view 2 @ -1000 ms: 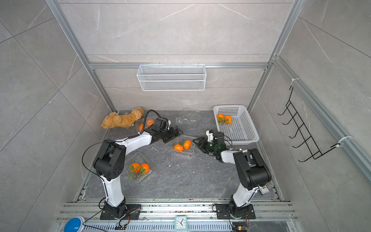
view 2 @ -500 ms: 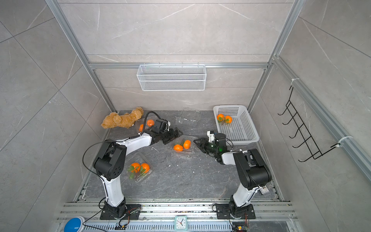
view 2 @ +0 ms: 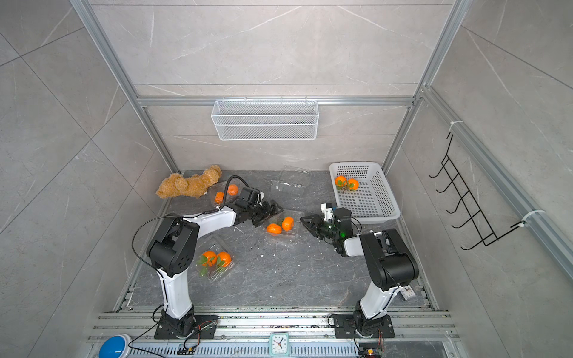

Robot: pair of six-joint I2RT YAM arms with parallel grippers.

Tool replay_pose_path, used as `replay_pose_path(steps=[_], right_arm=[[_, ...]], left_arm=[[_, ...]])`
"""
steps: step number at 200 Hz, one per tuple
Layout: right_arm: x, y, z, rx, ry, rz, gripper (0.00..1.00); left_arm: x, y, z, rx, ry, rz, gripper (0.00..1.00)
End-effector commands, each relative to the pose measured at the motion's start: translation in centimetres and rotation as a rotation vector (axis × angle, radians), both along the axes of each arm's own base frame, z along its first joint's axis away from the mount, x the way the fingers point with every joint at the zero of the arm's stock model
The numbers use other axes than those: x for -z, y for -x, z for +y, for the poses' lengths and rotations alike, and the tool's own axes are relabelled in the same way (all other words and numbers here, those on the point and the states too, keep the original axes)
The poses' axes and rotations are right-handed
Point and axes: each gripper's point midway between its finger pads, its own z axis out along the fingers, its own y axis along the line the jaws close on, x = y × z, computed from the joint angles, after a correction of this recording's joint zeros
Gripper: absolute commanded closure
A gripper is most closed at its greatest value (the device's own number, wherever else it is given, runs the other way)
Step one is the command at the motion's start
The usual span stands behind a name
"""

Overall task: Take oranges out of containers
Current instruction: Open the packing box at the center of the board.

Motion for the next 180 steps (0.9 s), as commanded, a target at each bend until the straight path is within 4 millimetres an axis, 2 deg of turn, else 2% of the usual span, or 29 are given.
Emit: replay_pose_path(steps=[1,103,180], right_arm=[[0.04,0.21,0.02,-0.012,-0.026,-0.009,0.64],[-0.56,0.89,0.32,-0.045,-0.074,-0.054,0.75],[0.23,0.88,0.79,-0.062,-0.094,-0.027,0.79]], left_arm=[[-0.23,0.09,-0.68,0.016,0.028,-0.006,0.00],[-0.13,-0.03,-0.94,0.015,0.041,0.000,0.01],[-0.22,-0.25,-1.35,0.010,0.063,0.004,0.01]])
